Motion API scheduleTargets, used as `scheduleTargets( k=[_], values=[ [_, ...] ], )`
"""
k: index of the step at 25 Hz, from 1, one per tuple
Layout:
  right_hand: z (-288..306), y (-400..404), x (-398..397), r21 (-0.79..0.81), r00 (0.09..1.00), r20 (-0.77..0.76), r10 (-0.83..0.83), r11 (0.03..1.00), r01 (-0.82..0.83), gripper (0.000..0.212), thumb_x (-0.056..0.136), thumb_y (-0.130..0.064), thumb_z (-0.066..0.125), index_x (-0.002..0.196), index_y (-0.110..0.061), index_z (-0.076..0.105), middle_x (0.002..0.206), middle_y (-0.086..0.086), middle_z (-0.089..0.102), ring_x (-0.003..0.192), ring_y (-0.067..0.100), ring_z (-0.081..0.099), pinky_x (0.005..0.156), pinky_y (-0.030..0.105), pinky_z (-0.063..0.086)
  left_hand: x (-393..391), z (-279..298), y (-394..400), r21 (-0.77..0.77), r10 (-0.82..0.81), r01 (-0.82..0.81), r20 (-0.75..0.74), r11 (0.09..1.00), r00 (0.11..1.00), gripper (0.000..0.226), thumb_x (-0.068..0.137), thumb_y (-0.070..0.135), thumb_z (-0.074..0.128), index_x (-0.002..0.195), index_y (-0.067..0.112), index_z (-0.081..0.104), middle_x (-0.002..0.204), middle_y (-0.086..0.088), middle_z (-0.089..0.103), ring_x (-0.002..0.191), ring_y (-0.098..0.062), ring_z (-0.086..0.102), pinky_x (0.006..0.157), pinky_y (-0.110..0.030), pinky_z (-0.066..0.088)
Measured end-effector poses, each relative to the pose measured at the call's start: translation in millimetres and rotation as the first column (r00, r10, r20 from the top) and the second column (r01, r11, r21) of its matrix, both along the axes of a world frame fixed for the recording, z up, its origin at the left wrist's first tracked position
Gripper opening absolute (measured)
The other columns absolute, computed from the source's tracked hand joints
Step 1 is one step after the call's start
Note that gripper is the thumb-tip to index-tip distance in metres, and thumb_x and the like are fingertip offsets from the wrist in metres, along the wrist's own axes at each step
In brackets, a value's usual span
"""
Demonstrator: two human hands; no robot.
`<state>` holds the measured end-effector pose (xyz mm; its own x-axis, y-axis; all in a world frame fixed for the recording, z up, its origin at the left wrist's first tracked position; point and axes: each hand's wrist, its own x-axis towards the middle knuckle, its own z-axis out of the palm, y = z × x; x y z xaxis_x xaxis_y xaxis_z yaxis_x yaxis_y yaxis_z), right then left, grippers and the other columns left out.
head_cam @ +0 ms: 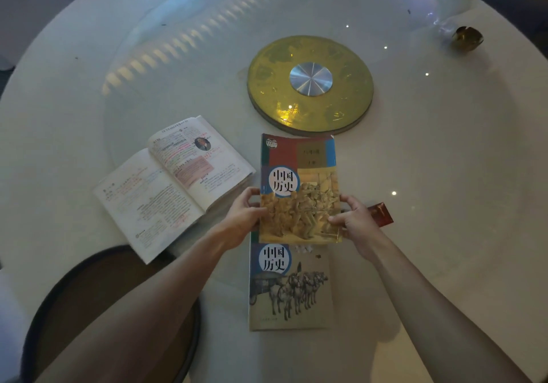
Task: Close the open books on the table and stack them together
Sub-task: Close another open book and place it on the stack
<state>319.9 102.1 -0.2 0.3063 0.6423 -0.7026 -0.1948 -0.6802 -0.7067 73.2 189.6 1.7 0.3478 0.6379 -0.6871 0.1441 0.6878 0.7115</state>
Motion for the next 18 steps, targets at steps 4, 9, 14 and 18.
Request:
scheduleTargets(
  k=[4,9,14,18],
  values=[
    [-3.3,-40.9,-29.8,-0.036,0.996,0.080,0.038,0.999,-0.035,0.046,0.085,0.007,0.060,0.124,-0.017,0.062,0.107,0.014,0.076,0.084,0.026,0.074,0.059,0.034,0.059,-25.4,-6.4,-51.0,-0.025,-0.001,-0.001,-0.069,1.000,0.998,0.045,0.089,-0.012,0.055,0.126,0.014,0.048,0.114,-0.024,0.069,0.104,-0.040,0.071,0.082,-0.056,0.061],
    [-19.2,-86.3,-58.0,-0.101,0.977,0.172,0.124,0.989,-0.107,0.034,0.087,0.007,0.060,0.112,-0.016,0.064,0.108,0.013,0.075,0.086,0.027,0.074,0.067,0.038,0.062,-44.3,-18.3,-105.2,-0.034,-0.018,0.013,-0.166,0.999,0.986,0.043,0.091,-0.005,0.058,0.128,0.016,0.047,0.112,-0.017,0.068,0.095,-0.029,0.073,0.068,-0.038,0.063],
    [-30.5,-121.2,-74.0,-0.159,0.865,0.411,0.288,0.957,-0.242,0.029,0.089,-0.005,0.060,0.111,-0.022,0.065,0.105,0.003,0.073,0.091,0.021,0.071,0.080,0.047,0.063,-49.2,-32.6,-141.6,0.099,-0.056,0.099,-0.370,0.990,0.927,0.047,0.088,0.001,0.069,0.127,0.020,0.054,0.097,-0.004,0.069,0.085,-0.013,0.070,0.058,-0.024,0.059],
    [-39.0,-133.5,-78.9,-0.284,0.661,0.620,0.424,0.906,-0.315,0.026,0.089,-0.012,0.060,0.115,-0.012,0.065,0.116,0.012,0.063,0.108,0.031,0.063,0.092,0.045,0.056,-46.7,-39.4,-156.2,0.237,-0.141,0.282,-0.480,0.930,0.866,0.052,0.084,0.006,0.063,0.127,0.034,0.055,0.100,0.003,0.070,0.094,-0.014,0.070,0.077,-0.036,0.063]
  ],
)
